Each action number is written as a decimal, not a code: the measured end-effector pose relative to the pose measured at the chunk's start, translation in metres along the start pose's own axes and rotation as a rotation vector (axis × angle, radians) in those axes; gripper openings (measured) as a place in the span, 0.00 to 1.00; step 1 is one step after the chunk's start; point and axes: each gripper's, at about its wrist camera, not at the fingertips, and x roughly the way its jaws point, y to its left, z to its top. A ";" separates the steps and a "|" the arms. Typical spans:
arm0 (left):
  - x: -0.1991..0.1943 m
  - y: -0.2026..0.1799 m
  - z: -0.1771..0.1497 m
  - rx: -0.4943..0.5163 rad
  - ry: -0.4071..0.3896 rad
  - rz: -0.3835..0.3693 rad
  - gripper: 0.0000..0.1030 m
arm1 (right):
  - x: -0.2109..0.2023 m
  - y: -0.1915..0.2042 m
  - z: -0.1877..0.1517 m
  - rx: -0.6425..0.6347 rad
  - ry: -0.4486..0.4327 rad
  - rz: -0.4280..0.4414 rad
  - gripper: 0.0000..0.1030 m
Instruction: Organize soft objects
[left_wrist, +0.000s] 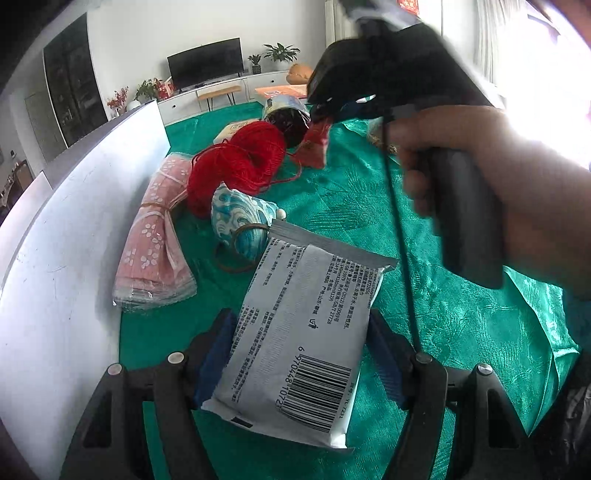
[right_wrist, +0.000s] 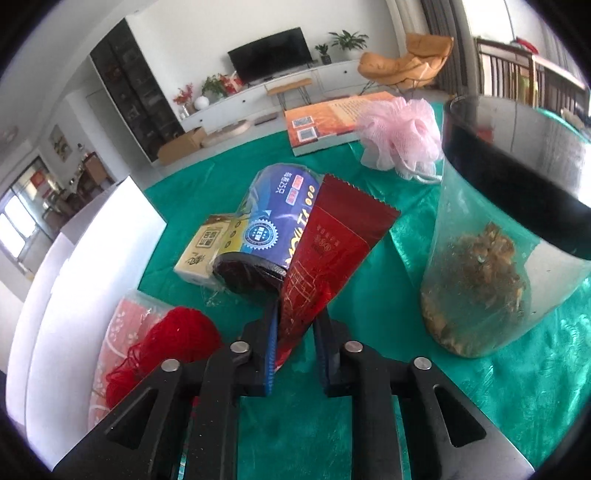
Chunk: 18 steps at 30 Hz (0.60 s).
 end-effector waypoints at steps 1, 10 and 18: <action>0.000 0.000 0.000 -0.007 -0.001 -0.002 0.68 | -0.011 0.003 -0.001 -0.030 -0.025 0.009 0.15; 0.001 -0.003 0.011 -0.098 -0.007 -0.137 0.68 | -0.127 -0.072 -0.026 -0.029 0.029 0.159 0.15; 0.030 -0.033 0.044 -0.144 -0.041 -0.166 0.68 | -0.106 -0.165 0.008 0.020 0.093 -0.121 0.39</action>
